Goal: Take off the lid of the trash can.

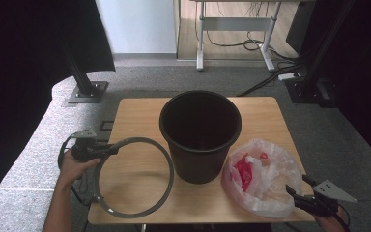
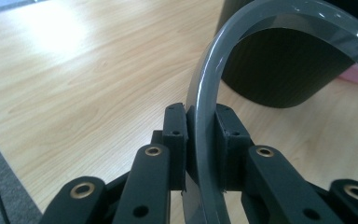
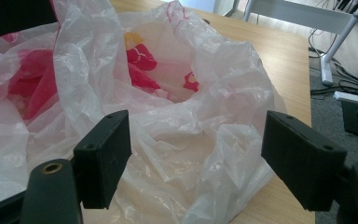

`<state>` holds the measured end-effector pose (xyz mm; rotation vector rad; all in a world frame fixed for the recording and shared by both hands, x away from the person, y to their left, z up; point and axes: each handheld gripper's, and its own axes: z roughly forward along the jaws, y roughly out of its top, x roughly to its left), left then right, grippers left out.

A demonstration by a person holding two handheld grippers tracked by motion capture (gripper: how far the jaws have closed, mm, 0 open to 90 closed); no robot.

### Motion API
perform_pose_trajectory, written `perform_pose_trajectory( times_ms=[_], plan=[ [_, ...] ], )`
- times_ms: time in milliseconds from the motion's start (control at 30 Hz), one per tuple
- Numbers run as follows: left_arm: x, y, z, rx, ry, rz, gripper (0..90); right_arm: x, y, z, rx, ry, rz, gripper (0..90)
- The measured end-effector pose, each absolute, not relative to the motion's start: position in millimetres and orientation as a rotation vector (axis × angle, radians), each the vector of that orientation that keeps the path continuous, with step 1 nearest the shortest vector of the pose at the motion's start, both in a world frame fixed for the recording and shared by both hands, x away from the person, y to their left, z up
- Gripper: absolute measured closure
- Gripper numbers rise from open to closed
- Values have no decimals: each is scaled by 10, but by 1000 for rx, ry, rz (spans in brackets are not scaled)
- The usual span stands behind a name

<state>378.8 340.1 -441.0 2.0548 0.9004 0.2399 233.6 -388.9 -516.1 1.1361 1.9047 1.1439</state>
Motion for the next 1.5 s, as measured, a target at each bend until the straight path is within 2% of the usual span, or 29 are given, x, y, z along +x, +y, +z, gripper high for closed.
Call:
perform_pose_trajectory(
  times_ms=[900,1233,1500],
  plan=[
    [3995,3315,-5280,2111,1080,260,765,2341,-3913,-5190,1143,1909,1132,238],
    [4019,3308,-5410,2137,1123,270,759,2342,-3911,-5196,1141,1911,1131,238],
    [4020,3244,-5463,2167,1147,333,748,2341,-3906,-5194,1138,1912,1132,238]
  ],
)
